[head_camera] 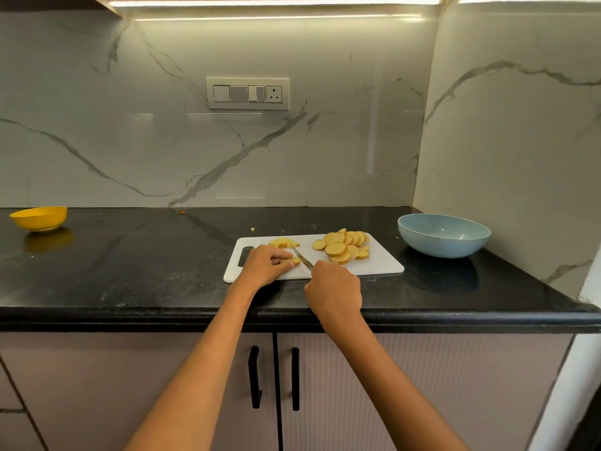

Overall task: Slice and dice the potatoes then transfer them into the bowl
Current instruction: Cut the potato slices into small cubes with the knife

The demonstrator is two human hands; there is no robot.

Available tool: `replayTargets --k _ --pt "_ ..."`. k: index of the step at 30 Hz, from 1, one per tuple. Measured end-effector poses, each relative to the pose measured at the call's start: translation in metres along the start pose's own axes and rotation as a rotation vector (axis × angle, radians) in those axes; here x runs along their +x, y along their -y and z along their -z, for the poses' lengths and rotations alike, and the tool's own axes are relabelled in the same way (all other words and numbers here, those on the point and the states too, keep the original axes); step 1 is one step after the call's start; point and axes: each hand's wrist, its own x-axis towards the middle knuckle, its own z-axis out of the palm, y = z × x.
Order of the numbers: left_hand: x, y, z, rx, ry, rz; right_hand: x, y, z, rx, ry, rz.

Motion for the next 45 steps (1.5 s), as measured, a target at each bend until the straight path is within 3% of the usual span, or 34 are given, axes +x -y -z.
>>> replayTargets --k 25,31,36,45 --pt "-0.007 -0.007 0.000 0.011 -0.043 -0.025 0.001 0.009 -0.005 -0.174 -0.050 0.120" --pt "-0.005 -0.001 -0.001 -0.011 -0.035 0.027 0.009 0.006 -0.004 -0.078 -0.002 0.045" --pt "-0.004 0.000 -0.001 0.007 -0.144 0.052 0.000 0.000 -0.002 -0.017 -0.002 0.023" --pt "-0.002 0.001 -0.001 -0.001 -0.110 0.047 -0.002 0.005 -0.001 -0.005 0.008 0.034"
